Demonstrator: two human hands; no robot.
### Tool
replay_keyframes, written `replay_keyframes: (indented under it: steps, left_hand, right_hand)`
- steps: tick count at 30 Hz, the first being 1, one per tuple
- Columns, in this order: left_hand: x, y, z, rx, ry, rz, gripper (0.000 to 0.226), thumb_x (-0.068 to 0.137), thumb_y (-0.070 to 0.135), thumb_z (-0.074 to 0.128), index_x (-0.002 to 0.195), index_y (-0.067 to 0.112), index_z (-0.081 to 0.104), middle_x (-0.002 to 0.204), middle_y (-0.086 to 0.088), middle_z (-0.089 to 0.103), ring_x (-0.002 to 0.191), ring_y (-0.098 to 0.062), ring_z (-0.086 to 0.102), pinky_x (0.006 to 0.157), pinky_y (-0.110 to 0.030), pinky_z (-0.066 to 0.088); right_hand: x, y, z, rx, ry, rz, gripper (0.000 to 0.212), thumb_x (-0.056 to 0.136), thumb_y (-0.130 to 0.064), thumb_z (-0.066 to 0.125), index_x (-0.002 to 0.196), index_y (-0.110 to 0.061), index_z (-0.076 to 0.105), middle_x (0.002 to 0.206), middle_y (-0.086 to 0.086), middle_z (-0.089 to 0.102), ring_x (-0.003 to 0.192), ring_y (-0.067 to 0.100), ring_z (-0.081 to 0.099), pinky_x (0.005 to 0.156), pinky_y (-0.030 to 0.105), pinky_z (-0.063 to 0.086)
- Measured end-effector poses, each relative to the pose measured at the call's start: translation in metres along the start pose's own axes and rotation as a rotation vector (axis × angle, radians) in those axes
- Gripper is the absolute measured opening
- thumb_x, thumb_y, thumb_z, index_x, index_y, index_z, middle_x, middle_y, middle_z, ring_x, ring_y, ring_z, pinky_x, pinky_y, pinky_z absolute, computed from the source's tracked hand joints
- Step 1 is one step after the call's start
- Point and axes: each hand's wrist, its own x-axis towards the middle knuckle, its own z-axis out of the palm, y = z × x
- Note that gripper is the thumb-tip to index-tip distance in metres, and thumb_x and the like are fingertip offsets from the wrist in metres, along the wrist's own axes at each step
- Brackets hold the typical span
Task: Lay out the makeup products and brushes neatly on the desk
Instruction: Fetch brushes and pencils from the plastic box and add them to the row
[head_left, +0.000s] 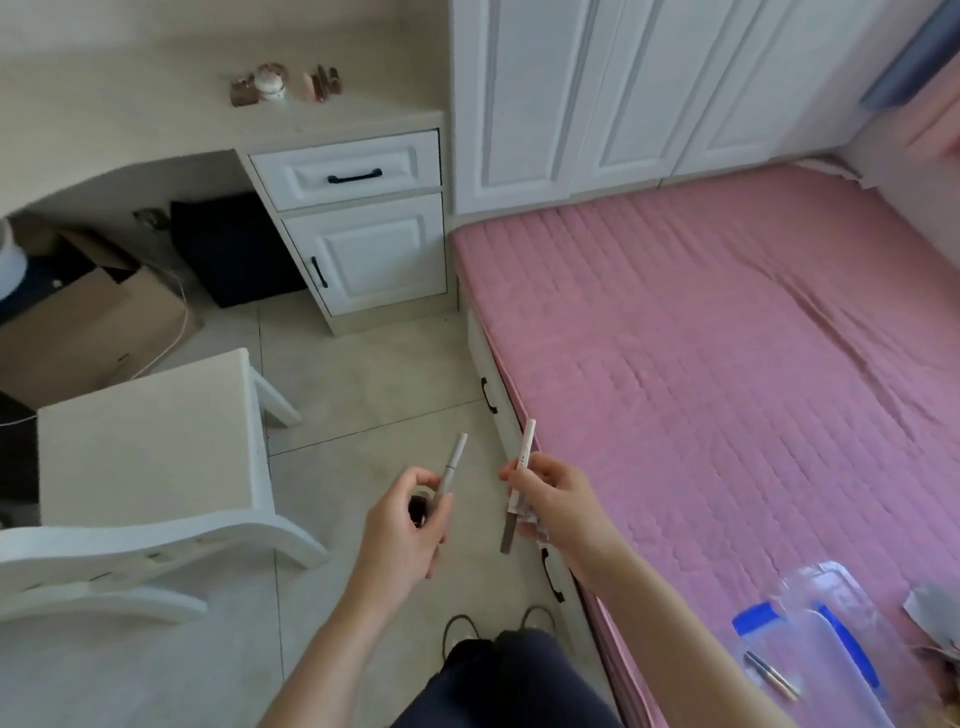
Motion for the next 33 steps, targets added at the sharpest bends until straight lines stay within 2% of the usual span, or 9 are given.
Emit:
replay_keyframes:
  steps: [5, 9, 11, 15, 19, 22, 25, 29, 33]
  left_hand:
    - [0.032, -0.005, -0.016, 0.003, 0.075, -0.016, 0.009, 0.090, 0.018, 0.064, 0.085, 0.022, 0.058, 0.058, 0.002, 0.055, 0.044, -0.012, 0.044, 0.040, -0.026, 0.036]
    - [0.070, 0.004, -0.022, 0.094, 0.109, -0.014, 0.014, 0.085, 0.013, 0.065, 0.079, 0.020, 0.055, 0.061, 0.006, 0.053, 0.048, -0.003, 0.044, 0.045, -0.019, 0.039]
    - [0.094, 0.013, -0.025, 0.111, 0.118, -0.033, 0.013, 0.084, 0.013, 0.062, 0.077, 0.018, 0.052, 0.062, 0.004, 0.049, 0.050, -0.005, 0.041, 0.048, -0.020, 0.038]
    - [0.147, 0.035, -0.031, 0.064, 0.172, -0.057, 0.012, 0.088, 0.017, 0.058, 0.078, 0.017, 0.051, 0.060, 0.000, 0.046, 0.050, -0.014, 0.040, 0.049, -0.032, 0.036]
    - [0.196, 0.060, -0.038, -0.014, 0.218, -0.073, 0.015, 0.095, 0.020, 0.053, 0.080, 0.018, 0.053, 0.054, 0.000, 0.045, 0.046, -0.016, 0.039, 0.044, -0.030, 0.034]
    - [0.229, 0.072, -0.045, -0.003, 0.264, -0.084, 0.008, 0.094, 0.021, 0.055, 0.086, 0.020, 0.056, 0.056, 0.002, 0.049, 0.046, -0.012, 0.043, 0.045, -0.029, 0.038]
    - [0.256, 0.082, -0.054, 0.024, 0.348, -0.100, 0.010, 0.090, 0.020, 0.058, 0.080, 0.019, 0.058, 0.055, 0.003, 0.052, 0.047, -0.010, 0.046, 0.047, -0.028, 0.041]
    - [0.292, 0.096, -0.071, 0.045, 0.332, -0.110, 0.016, 0.092, 0.017, 0.058, 0.076, 0.015, 0.056, 0.054, -0.002, 0.057, 0.046, -0.006, 0.050, 0.049, -0.022, 0.043]
    - [0.334, 0.106, -0.096, -0.024, 0.281, -0.120, 0.016, 0.095, 0.018, 0.054, 0.080, 0.013, 0.055, 0.057, -0.005, 0.059, 0.044, -0.011, 0.048, 0.044, -0.023, 0.039]
  right_hand:
    - [0.038, -0.027, 0.019, -0.086, -0.049, -0.045, 0.010, 0.092, -0.015, 0.056, 0.090, -0.011, 0.065, 0.064, -0.003, 0.043, 0.047, 0.004, 0.046, 0.048, 0.020, 0.040]
    - [0.077, -0.051, 0.027, -0.124, -0.084, -0.069, 0.011, 0.091, -0.013, 0.055, 0.090, -0.008, 0.065, 0.057, -0.007, 0.040, 0.048, 0.006, 0.041, 0.046, 0.019, 0.037]
    - [0.100, -0.067, 0.029, -0.154, -0.112, -0.085, 0.013, 0.091, -0.015, 0.056, 0.091, -0.005, 0.064, 0.058, -0.007, 0.039, 0.052, 0.009, 0.040, 0.048, 0.020, 0.037]
    - [0.148, -0.107, 0.031, -0.260, -0.178, -0.145, 0.014, 0.090, -0.018, 0.056, 0.092, -0.007, 0.064, 0.062, -0.008, 0.047, 0.057, 0.012, 0.044, 0.053, 0.022, 0.041]
    - [0.197, -0.143, 0.033, -0.337, -0.235, -0.175, 0.016, 0.089, -0.020, 0.057, 0.090, -0.007, 0.065, 0.065, -0.005, 0.049, 0.060, 0.014, 0.045, 0.055, 0.025, 0.042]
    - [0.233, -0.167, 0.038, -0.396, -0.271, -0.195, 0.020, 0.088, -0.023, 0.058, 0.089, -0.004, 0.064, 0.066, -0.002, 0.050, 0.061, 0.013, 0.045, 0.058, 0.028, 0.043]
    - [0.266, -0.189, 0.046, -0.451, -0.284, -0.226, 0.023, 0.087, -0.027, 0.059, 0.087, -0.004, 0.063, 0.066, -0.002, 0.052, 0.061, 0.012, 0.046, 0.059, 0.028, 0.044]
    - [0.302, -0.214, 0.061, -0.468, -0.310, -0.225, 0.022, 0.087, -0.027, 0.058, 0.087, -0.006, 0.064, 0.066, -0.003, 0.054, 0.061, 0.011, 0.048, 0.058, 0.027, 0.045]
    - [0.340, -0.238, 0.083, -0.477, -0.305, -0.218, 0.020, 0.086, -0.027, 0.058, 0.085, -0.008, 0.064, 0.065, -0.004, 0.054, 0.061, 0.012, 0.048, 0.058, 0.029, 0.045]
